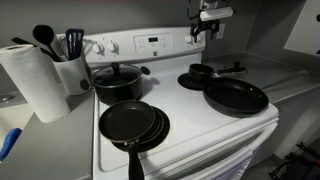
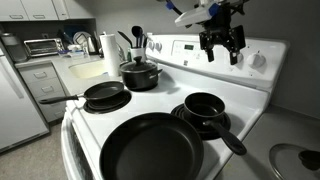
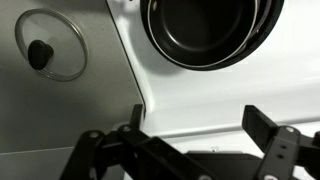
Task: Remove the lid from the small pot and put it on the kitchen base top
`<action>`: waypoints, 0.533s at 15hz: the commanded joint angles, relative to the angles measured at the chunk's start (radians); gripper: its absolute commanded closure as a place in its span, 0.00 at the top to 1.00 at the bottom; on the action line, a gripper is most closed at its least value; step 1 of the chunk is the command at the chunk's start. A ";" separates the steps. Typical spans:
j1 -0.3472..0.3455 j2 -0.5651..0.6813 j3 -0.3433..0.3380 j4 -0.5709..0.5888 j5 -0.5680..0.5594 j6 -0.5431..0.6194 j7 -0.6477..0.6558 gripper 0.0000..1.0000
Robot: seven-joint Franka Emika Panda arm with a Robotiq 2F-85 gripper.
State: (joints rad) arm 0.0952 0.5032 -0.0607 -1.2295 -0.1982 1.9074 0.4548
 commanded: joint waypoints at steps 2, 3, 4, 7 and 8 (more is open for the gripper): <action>0.004 -0.021 -0.006 -0.013 0.004 -0.004 -0.018 1.00; 0.004 -0.026 -0.006 -0.020 0.003 -0.004 -0.019 1.00; 0.004 -0.027 -0.005 -0.023 0.003 -0.004 -0.020 1.00; 0.004 -0.027 -0.005 -0.030 0.003 -0.004 -0.020 1.00; 0.004 -0.027 -0.005 -0.030 0.003 -0.004 -0.020 1.00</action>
